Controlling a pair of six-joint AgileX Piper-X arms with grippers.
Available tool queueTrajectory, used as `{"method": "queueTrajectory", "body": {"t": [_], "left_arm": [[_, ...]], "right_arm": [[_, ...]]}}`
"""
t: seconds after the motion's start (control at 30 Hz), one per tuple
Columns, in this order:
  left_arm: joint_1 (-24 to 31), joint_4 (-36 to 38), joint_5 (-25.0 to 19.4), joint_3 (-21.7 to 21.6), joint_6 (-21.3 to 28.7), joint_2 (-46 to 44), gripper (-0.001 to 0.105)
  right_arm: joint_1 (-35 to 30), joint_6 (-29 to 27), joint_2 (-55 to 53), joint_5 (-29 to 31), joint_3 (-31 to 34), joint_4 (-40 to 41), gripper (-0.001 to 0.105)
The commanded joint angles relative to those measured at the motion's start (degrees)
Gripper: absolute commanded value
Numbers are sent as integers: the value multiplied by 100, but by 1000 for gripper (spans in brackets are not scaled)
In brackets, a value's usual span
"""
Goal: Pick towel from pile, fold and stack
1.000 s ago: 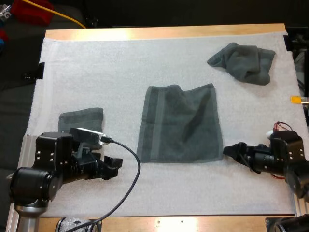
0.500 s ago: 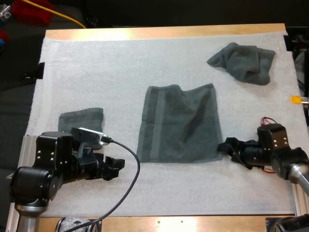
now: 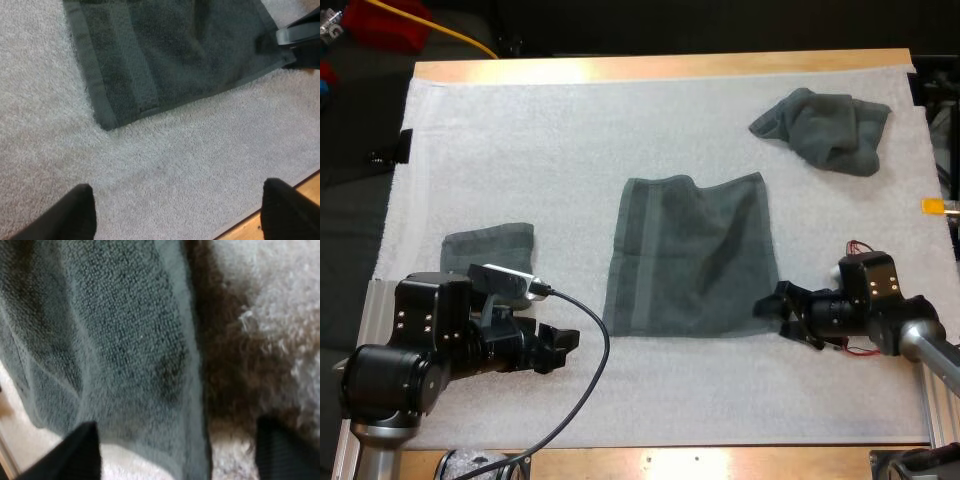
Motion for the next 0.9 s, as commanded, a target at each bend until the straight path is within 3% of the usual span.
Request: {"method": "queueTrajectory", "body": {"t": [0.0,0.17,0.3,0.53,0.73,0.87], "left_arm": [[1,-13,40,6,-3,0,66],[1,-80,40,6,-3,0,66],[1,-333,40,6,-3,0,66],[1,-491,40,21,-3,0,66],[1,-536,77,112,-206,145,66],[1,-722,375,310,-307,416,66]], "right_arm": [[-5,31,29,-80,0,-62,51],[-5,61,38,30,0,-61,19],[-5,61,38,63,0,-61,0],[-5,26,26,46,0,-29,0],[-5,-426,-197,174,0,381,0],[-5,-794,-462,507,0,931,0]]}}
